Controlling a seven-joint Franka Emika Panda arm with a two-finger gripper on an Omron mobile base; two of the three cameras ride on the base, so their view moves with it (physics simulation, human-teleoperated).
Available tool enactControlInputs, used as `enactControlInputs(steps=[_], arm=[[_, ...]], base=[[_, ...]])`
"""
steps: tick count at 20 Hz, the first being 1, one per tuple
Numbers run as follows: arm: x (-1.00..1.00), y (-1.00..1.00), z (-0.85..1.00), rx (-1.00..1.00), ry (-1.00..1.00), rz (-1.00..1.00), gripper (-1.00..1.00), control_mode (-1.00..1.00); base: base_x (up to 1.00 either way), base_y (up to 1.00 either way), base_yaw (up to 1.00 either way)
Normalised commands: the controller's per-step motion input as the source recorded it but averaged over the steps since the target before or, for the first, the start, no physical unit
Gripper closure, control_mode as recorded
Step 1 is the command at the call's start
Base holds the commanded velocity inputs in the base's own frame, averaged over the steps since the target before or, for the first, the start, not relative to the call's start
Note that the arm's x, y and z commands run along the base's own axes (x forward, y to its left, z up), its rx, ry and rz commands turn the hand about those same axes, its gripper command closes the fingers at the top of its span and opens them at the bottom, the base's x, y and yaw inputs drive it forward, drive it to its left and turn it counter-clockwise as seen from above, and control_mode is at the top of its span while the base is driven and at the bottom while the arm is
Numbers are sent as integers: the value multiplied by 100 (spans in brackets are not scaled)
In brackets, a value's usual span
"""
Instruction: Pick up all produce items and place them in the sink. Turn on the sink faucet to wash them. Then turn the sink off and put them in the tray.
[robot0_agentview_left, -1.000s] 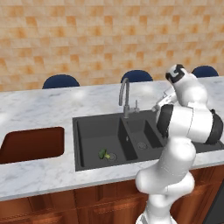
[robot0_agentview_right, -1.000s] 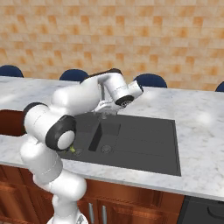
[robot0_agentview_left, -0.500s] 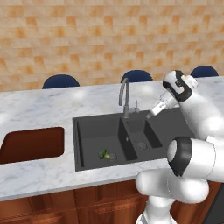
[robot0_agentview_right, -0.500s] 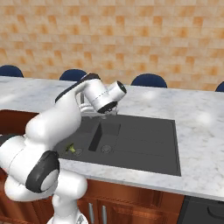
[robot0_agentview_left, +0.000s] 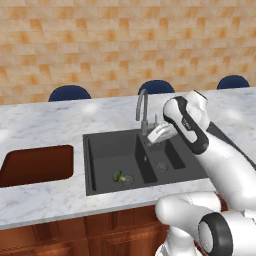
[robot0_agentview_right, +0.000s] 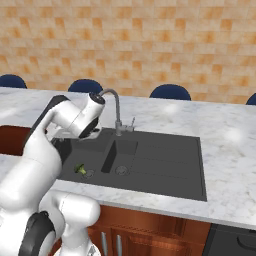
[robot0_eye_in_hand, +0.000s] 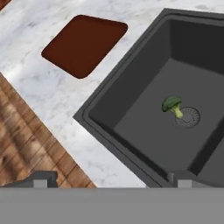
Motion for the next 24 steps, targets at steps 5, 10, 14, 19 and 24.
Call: enactControlInputs(steps=[5, 10, 14, 19, 24], arm=[[-35, 57, 0, -9, 4, -23, -100, -100], [-6, 44, 0, -7, 9, -24, -100, -100], [0, 20, -1, -4, 7, -17, -100, -100], [3, 0, -5, -4, 2, -3, -100, -100], [25, 4, -11, -6, 8, -2, -100, -100]], base=[[0, 0, 0], [0, 0, 0], [0, 0, 0], [0, 0, 0], [0, 0, 0]])
